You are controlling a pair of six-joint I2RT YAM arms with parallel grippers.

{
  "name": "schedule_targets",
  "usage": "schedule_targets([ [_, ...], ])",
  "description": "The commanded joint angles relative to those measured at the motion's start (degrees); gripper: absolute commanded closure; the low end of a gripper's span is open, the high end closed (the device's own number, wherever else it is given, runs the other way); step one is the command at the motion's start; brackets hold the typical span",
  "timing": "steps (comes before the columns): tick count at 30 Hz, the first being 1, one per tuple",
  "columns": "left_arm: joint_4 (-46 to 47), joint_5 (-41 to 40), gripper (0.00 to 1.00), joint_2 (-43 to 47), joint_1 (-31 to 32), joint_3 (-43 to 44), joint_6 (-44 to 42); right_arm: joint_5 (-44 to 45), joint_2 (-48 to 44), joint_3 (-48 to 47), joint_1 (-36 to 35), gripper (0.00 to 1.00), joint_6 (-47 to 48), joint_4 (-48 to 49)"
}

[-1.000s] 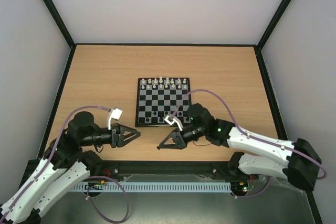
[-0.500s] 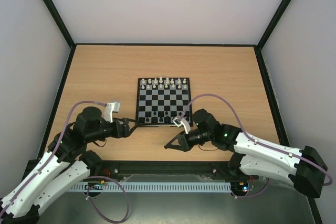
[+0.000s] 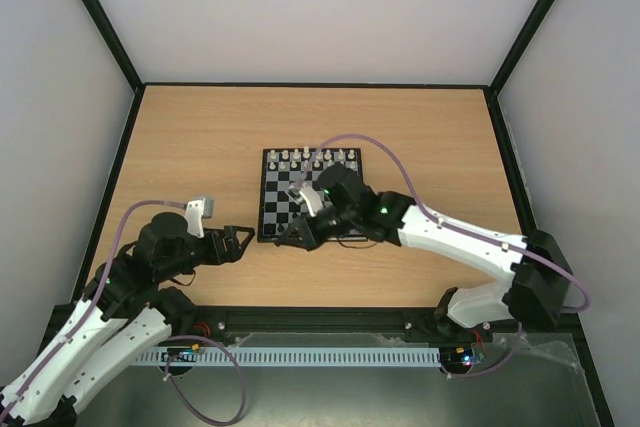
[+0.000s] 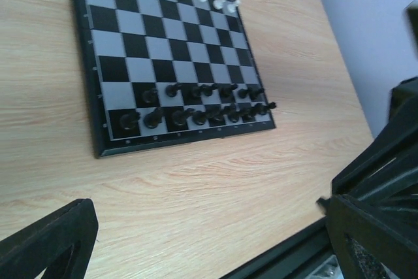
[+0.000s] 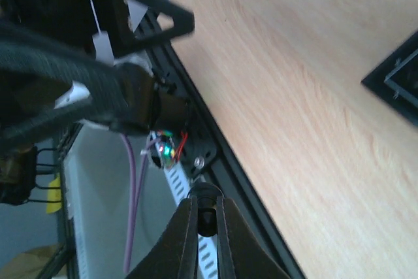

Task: Set up the chess pieces on the board
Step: Place the chess piece on the chessboard.

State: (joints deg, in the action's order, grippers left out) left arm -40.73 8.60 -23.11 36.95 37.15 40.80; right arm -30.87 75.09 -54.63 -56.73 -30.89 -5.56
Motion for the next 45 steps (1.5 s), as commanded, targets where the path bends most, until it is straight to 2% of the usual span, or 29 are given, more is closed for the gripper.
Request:
schedule_targets([
  [1,-3.51,-5.79,0.01,1.23,-0.29,-1.46,2.47,6.99,6.95,-10.57,0.30,0.98,5.55,-11.51],
  [11,-3.37,-7.61,0.01,7.28,-0.30,-3.48,5.61,29.94,28.17,-29.80,0.30,0.99,10.45,-26.39],
  [17,-3.23,-6.85,0.01,7.42,-0.23,-3.62,4.98,36.51,39.79,-43.27,0.19,0.99,11.90,-33.15],
  [24,-3.08,-6.42,0.01,7.50,-0.27,-3.52,4.66,39.94,51.35,-54.46,-0.83,0.99,12.44,-39.64],
  [33,-4.78,-6.63,0.01,10.89,-0.29,-2.72,4.47,42.97,57.11,-61.58,-2.53,0.99,12.44,-43.92],
  [45,-7.13,-7.46,0.01,14.00,-0.21,0.23,4.45,42.54,58.24,-61.31,-4.18,0.99,11.61,-44.62],
])
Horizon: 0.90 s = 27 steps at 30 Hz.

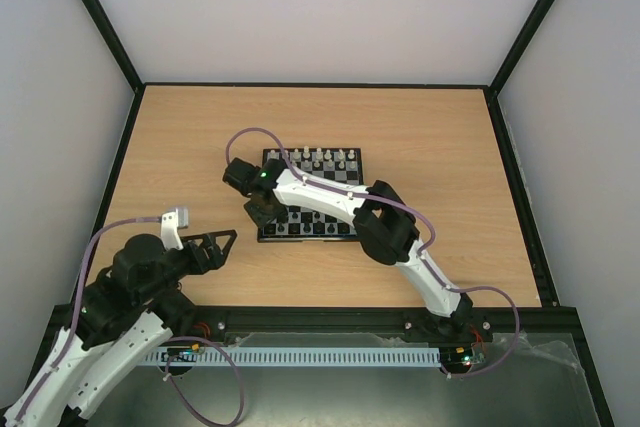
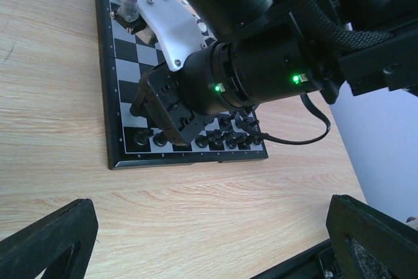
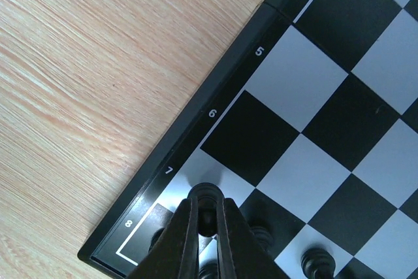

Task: Set up the chess pieces on the board
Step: Place the chess piece on the chessboard.

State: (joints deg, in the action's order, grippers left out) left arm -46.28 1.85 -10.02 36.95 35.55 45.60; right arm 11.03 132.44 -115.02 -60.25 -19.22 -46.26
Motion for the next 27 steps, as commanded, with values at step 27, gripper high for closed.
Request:
schedule_targets([
  [27,-2.35,-1.85,0.01,1.12,-0.20,3.01,-0.78,0.17,2.12,0.43,-0.78,0.93,-0.02,-2.78],
])
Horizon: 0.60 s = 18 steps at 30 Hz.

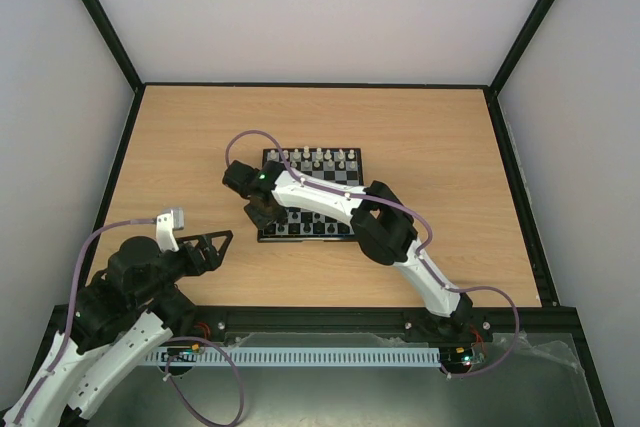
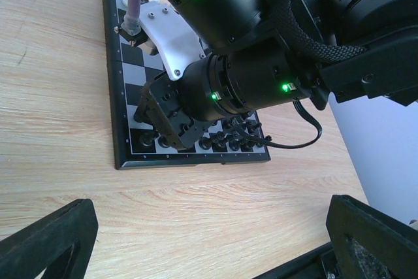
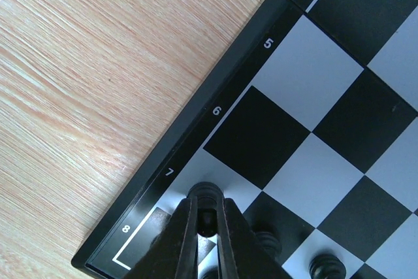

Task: Set up the chess pieces on the board
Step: Place the chess piece on the chessboard.

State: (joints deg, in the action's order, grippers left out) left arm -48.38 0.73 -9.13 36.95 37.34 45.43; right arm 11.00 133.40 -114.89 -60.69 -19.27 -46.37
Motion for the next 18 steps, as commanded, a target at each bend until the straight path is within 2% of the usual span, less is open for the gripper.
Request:
schedule_targets([
  [1,-0.29,-0.73,0.01,0.29,-0.25,1.23,-0.61,0.16,1.16,0.28,-0.34,0.93,0.02,-2.73],
  [4,-0.30,-0.69,0.01,0.32,-0.27,1.24,-0.61,0.07,1.06,0.29,-0.31,0.88,-0.07,-2.67],
  [13,-0.29,-0.64,0.01,0.25,-0.23,1.40,-0.47,-1.16,-1.87,1.58,-0.31,0.63,-0.29,-0.63],
  [16,-0.30,-0.52,0.01,0.25,-0.22,1.50,-0.35,-0.88,-3.57,1.83,-0.33,0.53,-0.49,0.03],
  [18,0.07,-0.26,0.01,0.25,-0.25,1.66,-0.30,-0.48,-5.44,2.46,-0.38,0.42,-0.71,0.81],
])
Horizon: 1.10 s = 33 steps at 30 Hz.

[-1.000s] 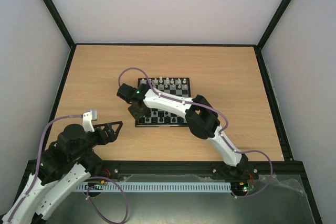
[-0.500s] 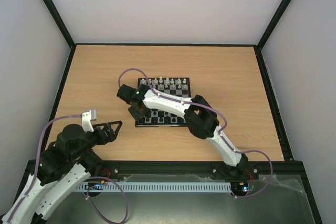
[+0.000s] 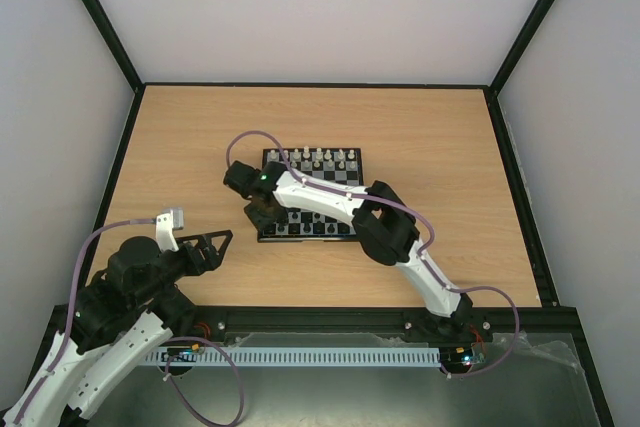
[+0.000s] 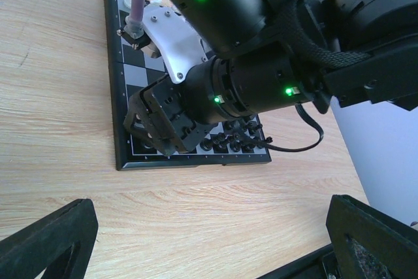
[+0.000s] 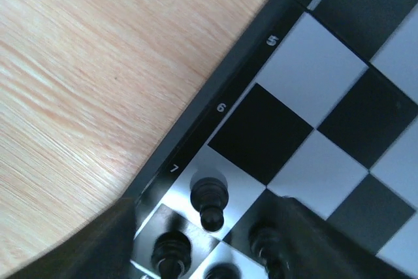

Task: Set up the chess pieces on the board
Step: Place the chess piece on the chessboard, then reset both arms

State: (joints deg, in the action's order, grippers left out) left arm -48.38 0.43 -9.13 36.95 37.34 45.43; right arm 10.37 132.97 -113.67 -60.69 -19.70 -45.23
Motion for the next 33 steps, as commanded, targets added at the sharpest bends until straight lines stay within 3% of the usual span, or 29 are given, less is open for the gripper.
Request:
schedule_targets([
  [1,0.35,0.09,0.01,0.13,-0.27,1.68,-0.26,0.36,-6.25,1.87,-0.38,0.33,-0.45,0.36],
  [5,1.66,-0.13,0.01,-0.98,-0.29,2.38,-0.17,1.40,-13.59,5.43,-0.45,0.01,-0.78,3.96],
  [13,8.53,-3.15,0.01,-7.77,-0.25,3.04,-1.08,14.25,-37.55,21.42,0.36,0.01,-2.25,13.19],
  [19,13.19,-9.04,0.01,-10.97,-0.73,1.23,0.97,19.51,-62.44,45.34,9.02,0.01,-4.46,22.48],
  [25,37.34,-7.86,0.01,-11.45,-0.48,-13.98,2.09,32.25,-91.34,71.86,14.79,0.01,0.01,38.37],
  [29,43.99,-23.06,0.00,-19.70,-0.39,-15.18,-4.49,38.93,-101.47,81.27,18.14,0.01,1.83,44.37],
  [33,50.41,-40.16,0.00,-20.84,-1.65,-17.53,-13.64,38.14,-102.65,87.47,23.42,0.02,2.16,53.24],
])
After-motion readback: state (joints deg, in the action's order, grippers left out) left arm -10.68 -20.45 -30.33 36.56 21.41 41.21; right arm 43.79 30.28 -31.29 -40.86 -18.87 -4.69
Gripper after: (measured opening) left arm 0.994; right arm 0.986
